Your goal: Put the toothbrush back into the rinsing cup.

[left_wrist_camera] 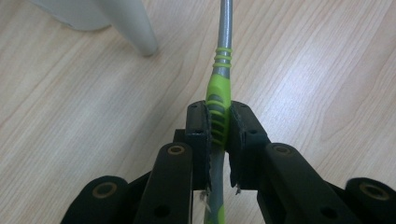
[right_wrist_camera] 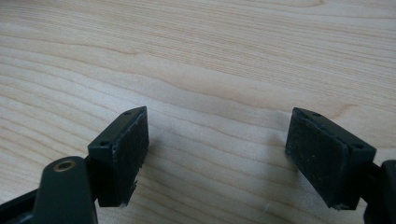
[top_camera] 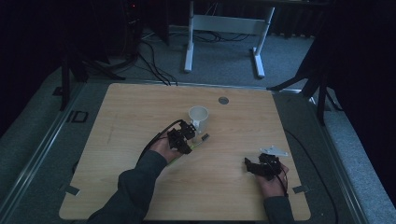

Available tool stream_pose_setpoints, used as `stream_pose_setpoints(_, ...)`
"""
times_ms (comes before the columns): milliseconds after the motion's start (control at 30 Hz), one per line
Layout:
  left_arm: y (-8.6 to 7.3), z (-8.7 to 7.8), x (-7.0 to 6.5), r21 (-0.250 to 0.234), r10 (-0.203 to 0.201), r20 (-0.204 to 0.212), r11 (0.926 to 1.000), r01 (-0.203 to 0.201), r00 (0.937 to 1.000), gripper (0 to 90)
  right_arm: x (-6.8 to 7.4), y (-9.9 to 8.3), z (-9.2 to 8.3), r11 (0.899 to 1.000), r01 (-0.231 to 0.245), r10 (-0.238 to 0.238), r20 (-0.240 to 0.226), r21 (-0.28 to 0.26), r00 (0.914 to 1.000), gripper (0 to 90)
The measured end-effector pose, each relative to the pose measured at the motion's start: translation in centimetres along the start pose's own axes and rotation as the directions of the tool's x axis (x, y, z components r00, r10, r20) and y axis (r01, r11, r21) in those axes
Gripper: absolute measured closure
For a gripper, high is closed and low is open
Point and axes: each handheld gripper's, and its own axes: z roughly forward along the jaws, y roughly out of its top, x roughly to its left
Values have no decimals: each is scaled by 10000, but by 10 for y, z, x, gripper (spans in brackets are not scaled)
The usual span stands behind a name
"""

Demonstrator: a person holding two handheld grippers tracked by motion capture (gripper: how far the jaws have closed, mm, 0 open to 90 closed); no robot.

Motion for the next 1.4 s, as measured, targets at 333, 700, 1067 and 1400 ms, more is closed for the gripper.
stream_pose_setpoints(333, -2, -10, 3, -588, -269, 61, 9979, 272, 9996, 796, 0, 0, 0, 10000, -5, 5, 5, 7, 10000, 211)
stream_pose_setpoints(700, -3, -17, 5, -1054, -480, -1, 9933, 478, 9988, 795, 0, 0, 0, 10000, -3, 3, 3, 7, 10000, 211)
stream_pose_setpoints(1067, -5, -24, 7, -1511, -597, -53, 9868, 582, 9982, 795, 0, 0, 0, 10000, 3, -3, 4, 6, 10000, 211)
stream_pose_setpoints(1400, -7, -33, 10, -1959, -770, -164, 9780, 723, 9969, 795, 0, 0, 0, 10000, -8, 8, 2, 4, 10000, 211)
